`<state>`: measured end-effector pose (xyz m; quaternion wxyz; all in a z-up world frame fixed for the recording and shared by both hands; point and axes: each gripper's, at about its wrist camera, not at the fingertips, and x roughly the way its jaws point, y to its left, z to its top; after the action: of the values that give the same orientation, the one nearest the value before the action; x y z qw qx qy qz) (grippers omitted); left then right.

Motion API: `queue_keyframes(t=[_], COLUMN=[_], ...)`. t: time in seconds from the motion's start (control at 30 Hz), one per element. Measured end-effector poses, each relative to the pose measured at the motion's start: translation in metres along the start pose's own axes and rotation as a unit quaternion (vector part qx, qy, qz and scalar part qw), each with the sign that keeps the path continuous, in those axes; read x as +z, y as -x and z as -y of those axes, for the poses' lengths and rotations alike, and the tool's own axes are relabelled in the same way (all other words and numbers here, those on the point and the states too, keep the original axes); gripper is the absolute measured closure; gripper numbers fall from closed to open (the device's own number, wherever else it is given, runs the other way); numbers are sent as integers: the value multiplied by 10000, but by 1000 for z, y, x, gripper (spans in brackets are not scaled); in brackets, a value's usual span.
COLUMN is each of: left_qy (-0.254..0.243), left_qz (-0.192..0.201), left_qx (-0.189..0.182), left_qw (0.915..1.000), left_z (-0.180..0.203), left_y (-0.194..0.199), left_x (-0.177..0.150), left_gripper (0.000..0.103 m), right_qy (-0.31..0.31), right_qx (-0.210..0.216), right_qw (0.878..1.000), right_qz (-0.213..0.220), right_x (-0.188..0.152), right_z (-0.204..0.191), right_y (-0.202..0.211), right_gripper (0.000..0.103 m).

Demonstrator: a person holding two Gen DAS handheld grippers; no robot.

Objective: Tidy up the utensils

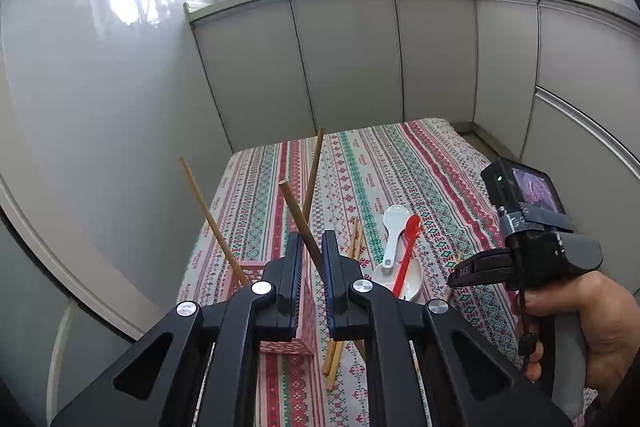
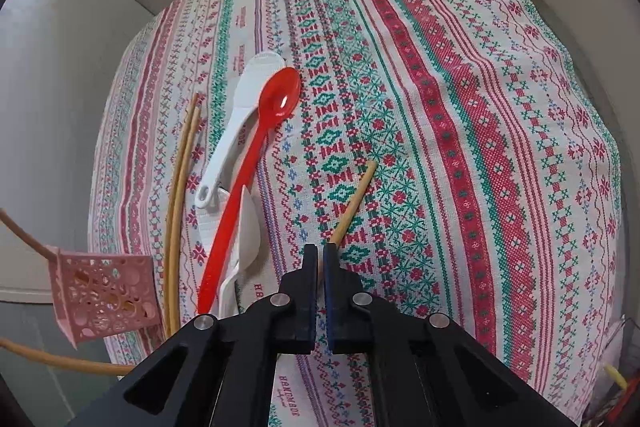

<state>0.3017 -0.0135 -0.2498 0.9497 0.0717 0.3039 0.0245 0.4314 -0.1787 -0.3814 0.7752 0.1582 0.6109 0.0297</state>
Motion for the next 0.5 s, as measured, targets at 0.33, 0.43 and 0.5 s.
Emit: queue_keyframes(t=[0.33, 0.43, 0.5], left_qy=[318, 345, 390], left_qz=[-708, -603, -620], left_qx=[-441, -455, -514], left_qw=[9960, 9965, 9960], left_z=[-8, -8, -9], left_y=[-22, -18, -19], left_x=[-15, -14, -14], left_gripper=[99, 101, 102], right_qy=[-33, -167, -229], right_qx=[267, 156, 108], right_qw=[9994, 9993, 9992], right_qz=[-240, -290, -301], right_x=[-8, -5, -3], right_z=[12, 16, 17], right_y=[5, 1, -4], right_gripper=[92, 84, 84])
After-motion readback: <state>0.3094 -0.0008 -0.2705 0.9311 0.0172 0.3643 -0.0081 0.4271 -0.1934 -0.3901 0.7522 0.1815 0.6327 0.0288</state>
